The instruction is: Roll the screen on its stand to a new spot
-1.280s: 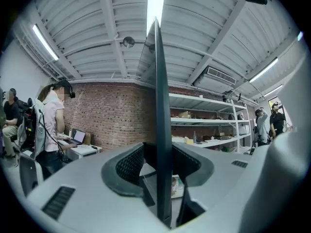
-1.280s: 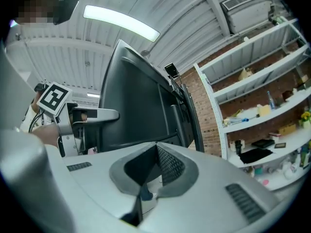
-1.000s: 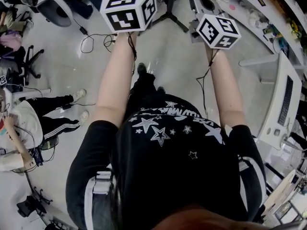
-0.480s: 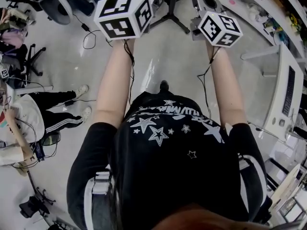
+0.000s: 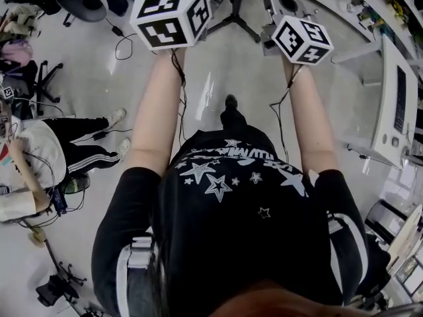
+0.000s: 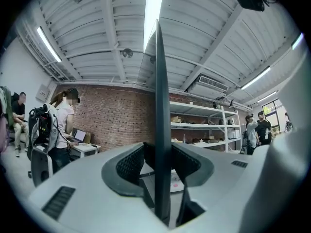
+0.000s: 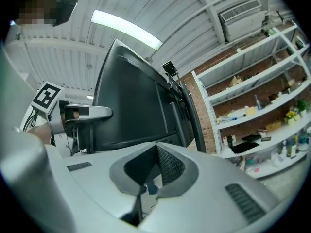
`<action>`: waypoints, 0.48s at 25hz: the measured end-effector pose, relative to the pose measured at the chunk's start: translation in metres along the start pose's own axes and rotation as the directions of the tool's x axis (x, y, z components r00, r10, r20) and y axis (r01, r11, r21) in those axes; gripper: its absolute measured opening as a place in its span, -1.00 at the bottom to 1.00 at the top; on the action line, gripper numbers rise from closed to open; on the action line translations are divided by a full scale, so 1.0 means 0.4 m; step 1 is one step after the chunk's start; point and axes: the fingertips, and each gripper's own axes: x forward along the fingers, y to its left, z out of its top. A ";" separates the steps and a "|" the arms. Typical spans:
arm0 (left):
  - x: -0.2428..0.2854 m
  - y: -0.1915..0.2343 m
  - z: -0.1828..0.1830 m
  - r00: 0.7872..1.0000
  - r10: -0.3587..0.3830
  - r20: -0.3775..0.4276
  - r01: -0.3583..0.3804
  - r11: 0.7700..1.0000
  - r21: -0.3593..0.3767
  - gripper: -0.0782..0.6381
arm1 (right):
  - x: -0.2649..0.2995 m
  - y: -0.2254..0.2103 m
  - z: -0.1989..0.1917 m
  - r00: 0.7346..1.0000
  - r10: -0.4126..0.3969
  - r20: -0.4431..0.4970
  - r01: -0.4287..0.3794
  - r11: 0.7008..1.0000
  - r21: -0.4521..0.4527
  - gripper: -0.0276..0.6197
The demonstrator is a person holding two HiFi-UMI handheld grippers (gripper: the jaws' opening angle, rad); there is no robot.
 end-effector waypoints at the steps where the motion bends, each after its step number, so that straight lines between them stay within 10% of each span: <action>1: -0.018 -0.002 0.002 1.000 -0.001 0.002 0.001 1.000 -0.003 -0.25 | -0.017 0.011 -0.005 1.000 -0.004 -0.001 0.004 1.000 -0.002 -0.90; 12: -0.214 -0.086 0.033 0.999 -0.020 0.028 0.021 0.999 -0.025 -0.25 | -0.247 0.123 -0.011 0.999 -0.034 -0.003 0.034 0.999 -0.017 -0.90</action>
